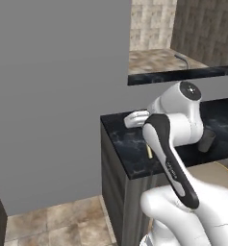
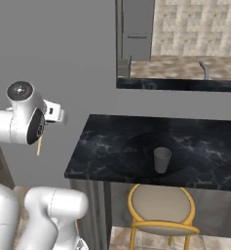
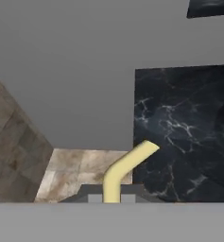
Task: Take a straw from the drawer in front and place it inside the glass cup on the dining counter.
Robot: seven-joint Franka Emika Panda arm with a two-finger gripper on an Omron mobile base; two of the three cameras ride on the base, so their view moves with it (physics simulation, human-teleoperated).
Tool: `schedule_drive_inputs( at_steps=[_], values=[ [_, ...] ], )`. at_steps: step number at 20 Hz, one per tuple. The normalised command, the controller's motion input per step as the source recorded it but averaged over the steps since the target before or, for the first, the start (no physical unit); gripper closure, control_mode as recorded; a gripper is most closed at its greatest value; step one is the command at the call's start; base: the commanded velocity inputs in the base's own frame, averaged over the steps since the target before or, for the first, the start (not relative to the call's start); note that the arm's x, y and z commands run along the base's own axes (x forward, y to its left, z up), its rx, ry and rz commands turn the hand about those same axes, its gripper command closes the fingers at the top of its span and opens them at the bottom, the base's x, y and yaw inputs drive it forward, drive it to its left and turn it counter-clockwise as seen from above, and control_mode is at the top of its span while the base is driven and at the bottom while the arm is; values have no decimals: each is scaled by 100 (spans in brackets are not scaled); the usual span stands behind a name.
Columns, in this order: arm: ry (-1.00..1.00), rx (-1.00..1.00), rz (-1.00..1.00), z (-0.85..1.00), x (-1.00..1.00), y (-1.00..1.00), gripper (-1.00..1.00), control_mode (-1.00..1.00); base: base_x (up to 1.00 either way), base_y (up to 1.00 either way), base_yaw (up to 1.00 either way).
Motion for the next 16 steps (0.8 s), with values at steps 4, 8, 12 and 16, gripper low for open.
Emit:
schedule_drive_inputs(
  at_steps=[4, 8, 12, 16],
  values=[
    [-24, -18, 16, 19, -45, -100, 100, -100, 0, 0, 0],
    [-17, -23, 10, 1, -23, -100, 100, -100, 0, 0, 0],
    [-15, -23, -9, 10, 0, -99, 100, -100, 0, 0, 0],
    [-5, -10, -26, 58, 24, -85, 100, -100, 0, 0, 0]
  ],
)
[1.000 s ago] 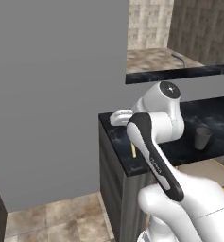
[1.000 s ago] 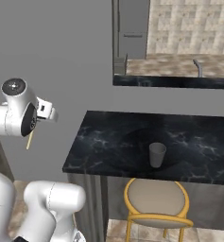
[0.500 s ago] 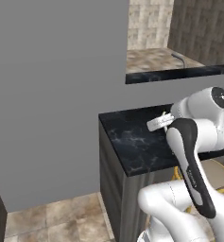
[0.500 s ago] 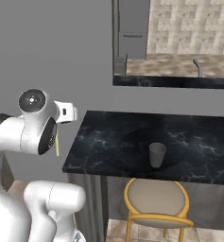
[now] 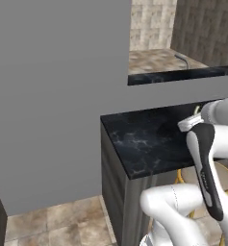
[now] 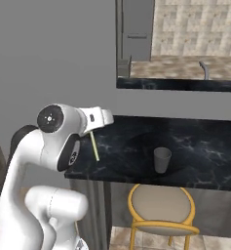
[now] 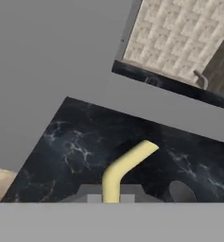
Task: Take a straw from the drawer in front and place it inside the glass cup on the dining counter.
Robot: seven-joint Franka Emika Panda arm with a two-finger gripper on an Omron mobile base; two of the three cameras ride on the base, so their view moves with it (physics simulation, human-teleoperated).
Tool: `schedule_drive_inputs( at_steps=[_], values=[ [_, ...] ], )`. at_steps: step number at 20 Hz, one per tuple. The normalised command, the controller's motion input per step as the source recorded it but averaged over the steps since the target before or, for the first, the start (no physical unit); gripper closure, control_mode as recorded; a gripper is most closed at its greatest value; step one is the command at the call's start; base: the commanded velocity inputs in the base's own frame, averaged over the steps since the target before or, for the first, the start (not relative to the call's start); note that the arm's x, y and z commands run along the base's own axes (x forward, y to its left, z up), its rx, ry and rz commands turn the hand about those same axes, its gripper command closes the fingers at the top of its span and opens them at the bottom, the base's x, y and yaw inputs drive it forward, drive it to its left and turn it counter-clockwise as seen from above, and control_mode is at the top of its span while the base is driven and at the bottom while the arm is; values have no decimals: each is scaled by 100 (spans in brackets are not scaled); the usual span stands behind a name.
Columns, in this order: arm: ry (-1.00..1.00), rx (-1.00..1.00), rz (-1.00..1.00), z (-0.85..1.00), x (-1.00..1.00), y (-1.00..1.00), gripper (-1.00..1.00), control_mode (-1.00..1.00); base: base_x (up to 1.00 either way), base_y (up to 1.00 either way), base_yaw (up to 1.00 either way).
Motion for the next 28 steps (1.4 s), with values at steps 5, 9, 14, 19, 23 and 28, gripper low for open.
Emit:
schedule_drive_inputs(
  at_steps=[5, 9, 14, 19, 23, 28],
  values=[
    [-6, -2, -35, 45, 48, -72, 100, -100, 0, 0, 0],
    [-17, -1, -35, 25, 47, -64, 100, -100, 0, 0, 0],
    [-31, -1, -22, 1, 5, -69, 100, -100, 0, 0, 0],
    [-33, 0, -20, 0, 7, -71, 100, -100, 0, 0, 0],
    [-18, 0, -24, 0, 34, -30, 100, -100, 0, 0, 0],
    [0, 7, -30, 0, 37, -3, 100, -100, 0, 0, 0]
  ],
)
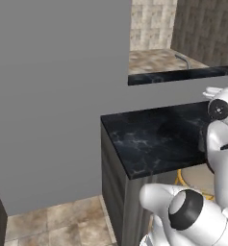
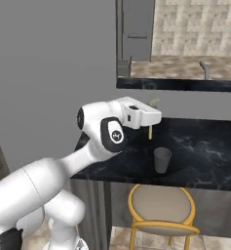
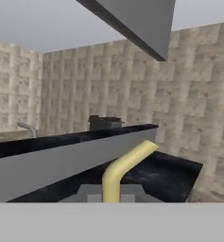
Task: Take a straw from the drawer in front and place it inside the glass cup on the dining counter.
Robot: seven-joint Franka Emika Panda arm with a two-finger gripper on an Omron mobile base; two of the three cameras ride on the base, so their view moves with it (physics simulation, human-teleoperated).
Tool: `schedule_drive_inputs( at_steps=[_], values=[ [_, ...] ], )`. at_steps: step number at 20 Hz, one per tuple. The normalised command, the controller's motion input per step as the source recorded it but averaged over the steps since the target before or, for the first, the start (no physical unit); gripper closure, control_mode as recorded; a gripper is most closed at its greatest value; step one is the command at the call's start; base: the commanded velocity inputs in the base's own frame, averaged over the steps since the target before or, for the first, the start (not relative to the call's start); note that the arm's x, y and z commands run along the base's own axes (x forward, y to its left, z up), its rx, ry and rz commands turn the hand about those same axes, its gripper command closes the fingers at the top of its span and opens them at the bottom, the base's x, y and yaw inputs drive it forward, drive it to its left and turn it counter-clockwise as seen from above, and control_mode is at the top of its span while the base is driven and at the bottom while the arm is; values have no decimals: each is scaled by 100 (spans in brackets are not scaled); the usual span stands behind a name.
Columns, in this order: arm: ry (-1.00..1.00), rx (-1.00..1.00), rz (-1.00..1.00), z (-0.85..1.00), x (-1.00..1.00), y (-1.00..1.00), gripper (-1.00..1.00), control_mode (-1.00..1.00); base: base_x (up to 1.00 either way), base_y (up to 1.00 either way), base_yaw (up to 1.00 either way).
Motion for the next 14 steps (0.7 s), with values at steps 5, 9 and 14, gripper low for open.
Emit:
schedule_drive_inputs(
  at_steps=[5, 9, 14],
  values=[
    [6, 14, -31, -3, 36, 0, 100, -100, 0, 0, 0],
    [6, 12, -28, -3, 33, -1, 100, -100, 0, 0, 0],
    [2, 10, -28, 0, 19, 0, 100, -100, 0, 0, 0]
  ],
)
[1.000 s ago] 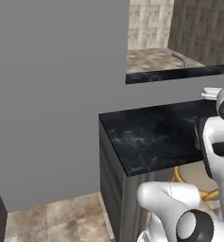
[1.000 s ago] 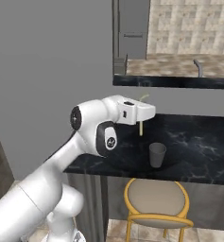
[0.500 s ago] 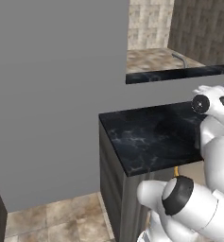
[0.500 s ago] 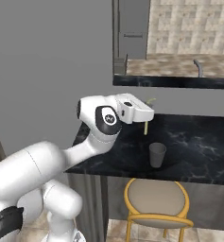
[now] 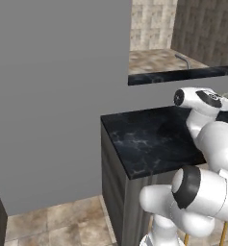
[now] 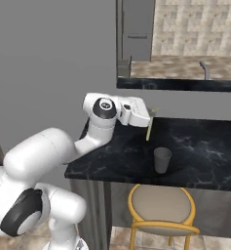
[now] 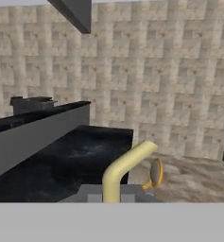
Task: Take a straw from the drawer in front and place it inside the glass cup on the dining counter.
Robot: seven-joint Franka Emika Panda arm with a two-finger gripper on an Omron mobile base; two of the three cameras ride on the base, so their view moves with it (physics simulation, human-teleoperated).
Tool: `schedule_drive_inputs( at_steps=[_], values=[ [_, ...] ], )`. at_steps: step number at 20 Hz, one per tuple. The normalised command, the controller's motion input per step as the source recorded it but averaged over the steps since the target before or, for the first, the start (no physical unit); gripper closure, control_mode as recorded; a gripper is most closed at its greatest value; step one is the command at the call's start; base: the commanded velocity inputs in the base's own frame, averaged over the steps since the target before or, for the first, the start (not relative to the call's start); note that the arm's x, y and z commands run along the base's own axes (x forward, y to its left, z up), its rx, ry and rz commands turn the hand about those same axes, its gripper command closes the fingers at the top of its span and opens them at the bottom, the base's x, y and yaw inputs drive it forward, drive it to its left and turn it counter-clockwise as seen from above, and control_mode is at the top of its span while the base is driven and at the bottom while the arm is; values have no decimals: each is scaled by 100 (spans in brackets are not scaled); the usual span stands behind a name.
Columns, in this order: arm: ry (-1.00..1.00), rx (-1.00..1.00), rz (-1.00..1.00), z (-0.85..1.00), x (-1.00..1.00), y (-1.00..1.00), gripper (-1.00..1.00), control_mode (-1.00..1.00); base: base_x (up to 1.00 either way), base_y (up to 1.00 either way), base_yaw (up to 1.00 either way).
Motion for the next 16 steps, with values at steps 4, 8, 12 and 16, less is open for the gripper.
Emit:
schedule_drive_inputs(
  at_steps=[4, 8, 12, 16],
  values=[
    [0, 6, -25, 0, 1, -5, 100, -100, 0, 0, 0],
    [0, 6, -20, -1, 0, -12, 100, -100, 0, 0, 0],
    [0, 6, -16, -18, -2, -21, 100, -100, 0, 0, 0],
    [0, 4, -11, -24, 0, -13, 100, -100, 0, 0, 0]
  ],
)
